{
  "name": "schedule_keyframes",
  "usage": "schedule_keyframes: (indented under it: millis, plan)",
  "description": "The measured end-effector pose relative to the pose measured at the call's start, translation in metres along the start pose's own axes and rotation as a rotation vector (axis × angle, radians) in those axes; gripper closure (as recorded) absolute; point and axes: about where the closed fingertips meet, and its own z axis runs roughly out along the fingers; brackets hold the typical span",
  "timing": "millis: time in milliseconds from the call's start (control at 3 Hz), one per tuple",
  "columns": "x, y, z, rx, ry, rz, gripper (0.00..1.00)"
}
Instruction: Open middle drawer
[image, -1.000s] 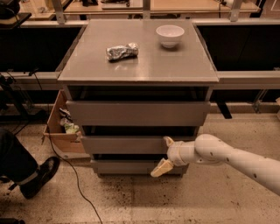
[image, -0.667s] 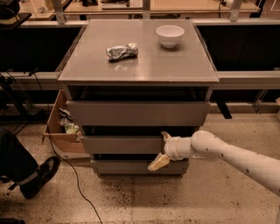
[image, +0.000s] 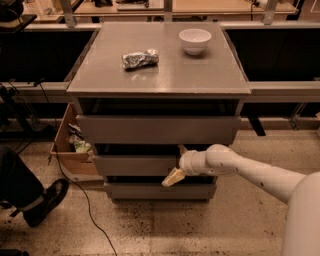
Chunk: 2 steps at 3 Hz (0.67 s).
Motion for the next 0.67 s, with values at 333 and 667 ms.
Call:
schedule_keyframes:
  millis: [333,667]
  plan:
    - [0.005,-0.004,0.023,0.013,0.050,-0.025,0.00]
    - [0.021,0.008,0.038,-0.006,0.104,-0.035,0.16]
